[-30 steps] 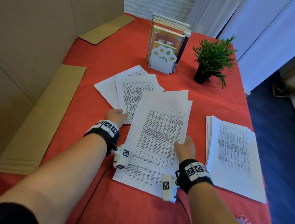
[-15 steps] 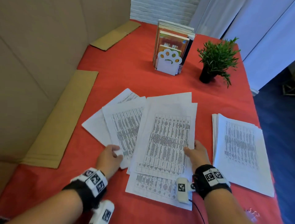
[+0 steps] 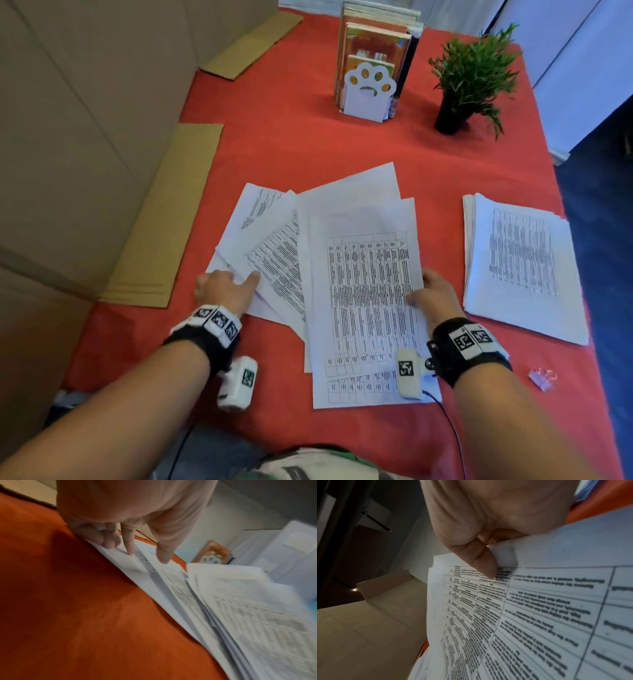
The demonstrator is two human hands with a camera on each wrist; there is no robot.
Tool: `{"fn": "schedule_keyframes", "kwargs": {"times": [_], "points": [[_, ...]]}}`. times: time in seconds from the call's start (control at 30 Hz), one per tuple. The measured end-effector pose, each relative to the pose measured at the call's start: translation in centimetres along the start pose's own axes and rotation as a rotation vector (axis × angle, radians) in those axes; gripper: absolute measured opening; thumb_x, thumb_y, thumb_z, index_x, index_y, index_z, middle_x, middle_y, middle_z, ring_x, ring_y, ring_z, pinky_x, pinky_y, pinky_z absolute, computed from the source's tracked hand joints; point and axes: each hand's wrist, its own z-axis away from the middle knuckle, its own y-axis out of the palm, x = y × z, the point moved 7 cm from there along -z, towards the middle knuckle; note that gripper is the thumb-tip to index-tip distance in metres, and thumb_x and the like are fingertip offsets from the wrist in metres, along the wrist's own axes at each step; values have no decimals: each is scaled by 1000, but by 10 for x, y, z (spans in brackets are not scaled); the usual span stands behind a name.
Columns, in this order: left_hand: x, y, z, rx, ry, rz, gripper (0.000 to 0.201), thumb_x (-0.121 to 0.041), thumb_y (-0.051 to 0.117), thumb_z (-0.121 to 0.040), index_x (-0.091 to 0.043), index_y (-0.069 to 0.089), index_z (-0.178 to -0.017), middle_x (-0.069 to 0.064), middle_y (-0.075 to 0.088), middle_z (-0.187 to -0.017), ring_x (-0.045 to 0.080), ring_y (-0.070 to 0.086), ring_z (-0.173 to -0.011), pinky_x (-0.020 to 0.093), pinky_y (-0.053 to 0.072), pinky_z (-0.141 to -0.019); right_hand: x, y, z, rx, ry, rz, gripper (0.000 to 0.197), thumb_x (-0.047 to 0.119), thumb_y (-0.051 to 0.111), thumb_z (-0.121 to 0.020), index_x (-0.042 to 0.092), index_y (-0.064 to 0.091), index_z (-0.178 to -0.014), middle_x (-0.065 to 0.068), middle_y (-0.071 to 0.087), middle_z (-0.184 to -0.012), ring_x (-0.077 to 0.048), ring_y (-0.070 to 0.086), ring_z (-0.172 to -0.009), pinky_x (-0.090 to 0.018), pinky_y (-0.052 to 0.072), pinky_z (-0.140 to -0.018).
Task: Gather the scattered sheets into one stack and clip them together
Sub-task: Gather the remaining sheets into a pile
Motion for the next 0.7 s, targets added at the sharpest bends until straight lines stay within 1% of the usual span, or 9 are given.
{"fn": "schedule_keyframes", "kwargs": {"times": [0.07,0.1,0.17,0.23,0.3,0.4,0.53,0.63,0.7], "points": [[-6,5,-2,15,-9,-86,75,-67,64,-65,-8,62,-113,21,41,-130,42,41,-120,46,34,-104,0,7,4,26,-13,18,25,-1,56,-85,19,64,-98,-6,70,-102,-22,66,-95,-40,52,-90],[-11,9,-1,17,8,-121,78,-65,66,-63,-6,60,-113,21,40,-128,41,40,-119,47,35,-102,0,12,6,40,-31,61,22,4,55,-88,17,65,-103,-5,70,-104,-21,66,-95,-40,52,-91],[-19,19,1,21,51,-140,77,-52,71,-67,2,54,-118,22,41,-126,42,44,-115,46,40,-98,1,19,9,51,-71,136,26,8,53,-90,16,64,-112,-3,70,-106,-19,66,-96,-39,53,-89],[-29,24,0,25,117,-66,52,-32,67,-77,9,57,-108,27,50,-118,44,53,-107,45,46,-90,6,20,11,49,-107,144,27,5,52,-89,19,64,-109,-3,70,-104,-20,66,-96,-39,53,-89],[-38,17,-7,4,170,67,30,-14,54,-85,12,58,-99,32,57,-110,45,58,-102,43,46,-82,10,15,11,61,-97,82,31,-1,52,-86,25,65,-98,-5,71,-102,-24,67,-97,-42,53,-90],[-40,-7,-26,-66,180,115,25,-3,43,-91,9,50,-111,31,57,-117,44,55,-108,42,42,-87,13,1,6,57,-40,-66,45,-16,53,-79,25,64,-94,-9,70,-105,-29,66,-101,-46,51,-92],[-41,-25,-49,-33,199,-56,29,-10,39,-95,9,49,-115,31,54,-120,43,54,-109,44,42,-88,15,5,1,84,-12,-107,58,-26,48,-71,16,61,-108,-13,69,-109,-31,64,-103,-45,53,-88],[-43,-22,-55,-13,208,-200,42,-25,39,-95,6,49,-122,30,43,-130,45,48,-116,48,40,-99,14,28,3,90,-4,-131,65,-29,44,-68,16,54,-113,-13,64,-114,-28,61,-105,-46,52,-91],[-44,-12,-53,48,197,-172,47,-27,38,-96,5,46,-129,27,34,-139,45,43,-122,48,36,-106,13,44,5,99,2,-126,71,-28,43,-68,19,48,-121,-7,61,-114,-25,59,-107,-44,52,-92]]}}
